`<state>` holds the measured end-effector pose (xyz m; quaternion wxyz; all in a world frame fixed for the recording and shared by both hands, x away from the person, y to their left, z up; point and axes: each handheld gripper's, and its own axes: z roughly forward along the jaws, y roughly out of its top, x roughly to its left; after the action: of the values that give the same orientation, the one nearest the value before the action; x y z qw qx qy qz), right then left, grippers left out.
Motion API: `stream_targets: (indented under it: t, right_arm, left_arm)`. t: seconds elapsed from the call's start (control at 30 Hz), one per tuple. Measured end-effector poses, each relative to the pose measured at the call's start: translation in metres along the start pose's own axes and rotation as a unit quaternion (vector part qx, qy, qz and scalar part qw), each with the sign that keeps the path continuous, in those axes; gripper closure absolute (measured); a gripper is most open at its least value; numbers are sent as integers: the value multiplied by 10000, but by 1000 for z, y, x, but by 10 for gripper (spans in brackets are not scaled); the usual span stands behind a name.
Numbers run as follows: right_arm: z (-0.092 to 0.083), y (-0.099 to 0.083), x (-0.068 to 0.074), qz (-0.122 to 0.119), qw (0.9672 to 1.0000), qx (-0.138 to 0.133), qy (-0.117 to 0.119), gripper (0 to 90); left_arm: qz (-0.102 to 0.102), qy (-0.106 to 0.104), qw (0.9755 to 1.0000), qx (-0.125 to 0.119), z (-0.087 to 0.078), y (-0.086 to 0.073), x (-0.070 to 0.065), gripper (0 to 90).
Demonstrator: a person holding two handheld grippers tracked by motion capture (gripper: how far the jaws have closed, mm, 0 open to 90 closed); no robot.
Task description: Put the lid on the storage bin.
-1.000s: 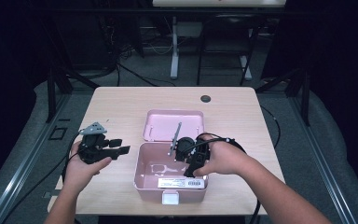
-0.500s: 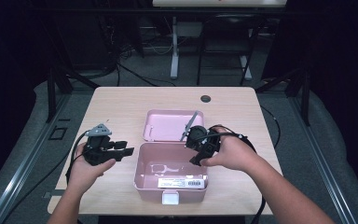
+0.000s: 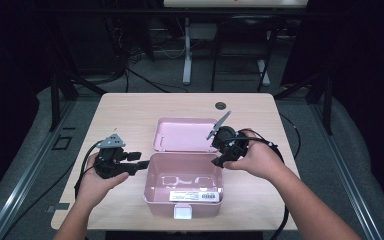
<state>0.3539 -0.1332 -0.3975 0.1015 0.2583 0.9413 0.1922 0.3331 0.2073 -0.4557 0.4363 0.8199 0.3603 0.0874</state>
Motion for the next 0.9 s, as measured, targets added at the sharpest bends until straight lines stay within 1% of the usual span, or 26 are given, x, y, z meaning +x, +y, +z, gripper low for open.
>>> stream_targets:
  t: [0.07, 0.1, 0.17, 0.2, 0.23, 0.3, 0.37, 0.43, 0.47, 0.63, 0.67, 0.8, 0.87, 0.9]
  right_arm:
    - [0, -2, -4, 116, 9999, -5, -88, 536]
    - [0, -2, -6, 131, 9998, -25, -140, 535]
    - [-1, -3, -10, 231, 9995, -80, -198, 523]
    - [-1, -4, -12, 297, 9992, -135, -219, 521]
    - [-1, -5, -14, 380, 9989, -195, -191, 526]
    - [0, -6, -18, 461, 9983, -274, -212, 536]
    - [1, -8, -21, 535, 9977, -323, -261, 543]
    - [2, -10, -25, 626, 9970, -352, -282, 544]
    - [3, -11, -28, 680, 9964, -410, -306, 549]
    - [5, -12, -35, 782, 9953, -435, -376, 568]
    - [5, -11, -35, 809, 9949, -463, -387, 569]
    - [7, -9, -37, 862, 9940, -497, -447, 580]
    - [8, -8, -38, 920, 9933, -531, -463, 583]
    - [9, -7, -39, 939, 9931, -520, -473, 588]
  left_arm:
    - [15, 40, 10000, -37, 1, 0, -1, 504]
    - [13, 59, 10000, -35, 1, 0, -2, 501]
    - [-4, 152, 9999, -56, 1, -1, -2, 491]
    - [-19, 108, 9999, -59, 1, -1, -2, 502]
    - [-26, 48, 10000, -46, 2, -1, -3, 533]
    - [-54, 68, 10000, -30, 3, -1, -4, 557]
    - [-37, 102, 9999, 4, 4, -1, -4, 573]
    - [-23, 95, 9999, 30, 4, -1, -4, 590]
    - [-27, 92, 9999, 37, 5, -1, -5, 591]
    - [-85, 36, 9999, 64, 6, -1, -6, 621]
    - [-65, 41, 10000, 56, 6, -1, -6, 626]
    - [-88, 10, 9999, 64, 8, -2, -7, 656]
    - [-68, -19, 9999, 112, 9, -2, -8, 667]
    - [-71, 3, 9999, 94, 10, -2, -8, 669]
